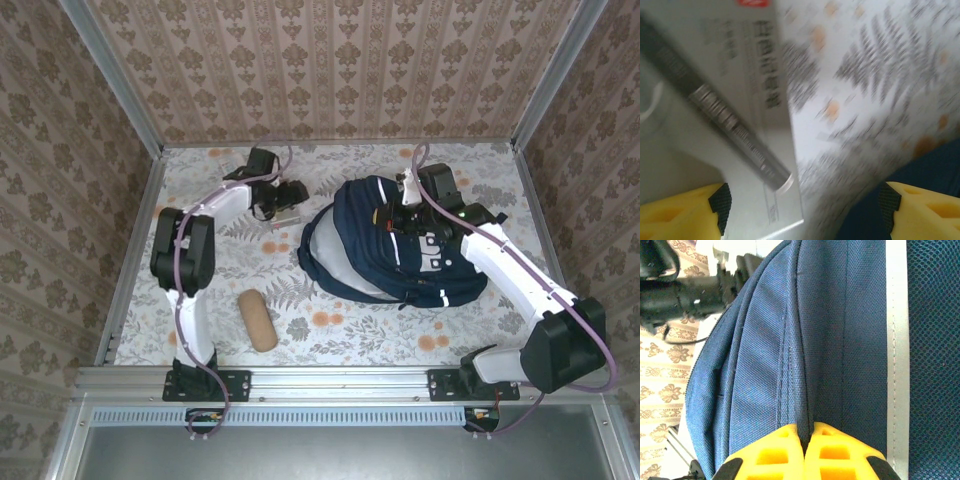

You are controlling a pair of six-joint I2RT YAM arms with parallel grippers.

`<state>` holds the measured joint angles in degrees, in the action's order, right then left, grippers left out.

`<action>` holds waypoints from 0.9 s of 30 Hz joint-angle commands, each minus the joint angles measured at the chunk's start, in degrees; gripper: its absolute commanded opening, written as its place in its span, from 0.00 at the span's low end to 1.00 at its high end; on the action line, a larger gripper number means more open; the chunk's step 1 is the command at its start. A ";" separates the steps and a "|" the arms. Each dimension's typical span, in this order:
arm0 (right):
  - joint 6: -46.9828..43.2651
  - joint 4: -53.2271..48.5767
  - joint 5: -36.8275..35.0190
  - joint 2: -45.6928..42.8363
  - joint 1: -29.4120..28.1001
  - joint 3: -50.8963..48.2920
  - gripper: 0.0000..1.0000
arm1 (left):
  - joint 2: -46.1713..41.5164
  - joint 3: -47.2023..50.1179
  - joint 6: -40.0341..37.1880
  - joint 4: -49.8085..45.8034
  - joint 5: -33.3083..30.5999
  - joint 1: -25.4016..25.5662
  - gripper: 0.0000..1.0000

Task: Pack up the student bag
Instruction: Move the pencil case to the top-left of the table, then pick up the pencil case from the top-left of the table.

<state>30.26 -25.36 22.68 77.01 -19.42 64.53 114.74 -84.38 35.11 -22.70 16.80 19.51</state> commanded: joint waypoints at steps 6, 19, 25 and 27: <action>1.09 2.52 -1.41 -0.20 -1.65 0.78 0.00 | -16.42 11.41 -12.02 -14.54 -6.82 -1.54 0.82; 1.14 2.25 -2.90 0.74 -4.44 2.11 0.00 | -10.31 3.84 -14.48 -18.31 -22.88 5.25 1.00; 0.90 1.61 -3.42 -0.24 -4.40 1.43 0.00 | -2.95 -3.06 -14.49 -19.63 -24.56 6.24 1.00; 0.86 1.54 -3.42 -0.39 -4.42 1.31 0.00 | -0.35 -5.48 -14.64 -20.34 -25.99 6.24 1.00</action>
<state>30.68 -24.56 18.79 78.35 -23.18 64.53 111.66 -86.19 22.06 -40.53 -5.85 25.21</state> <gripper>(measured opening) 0.062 0.999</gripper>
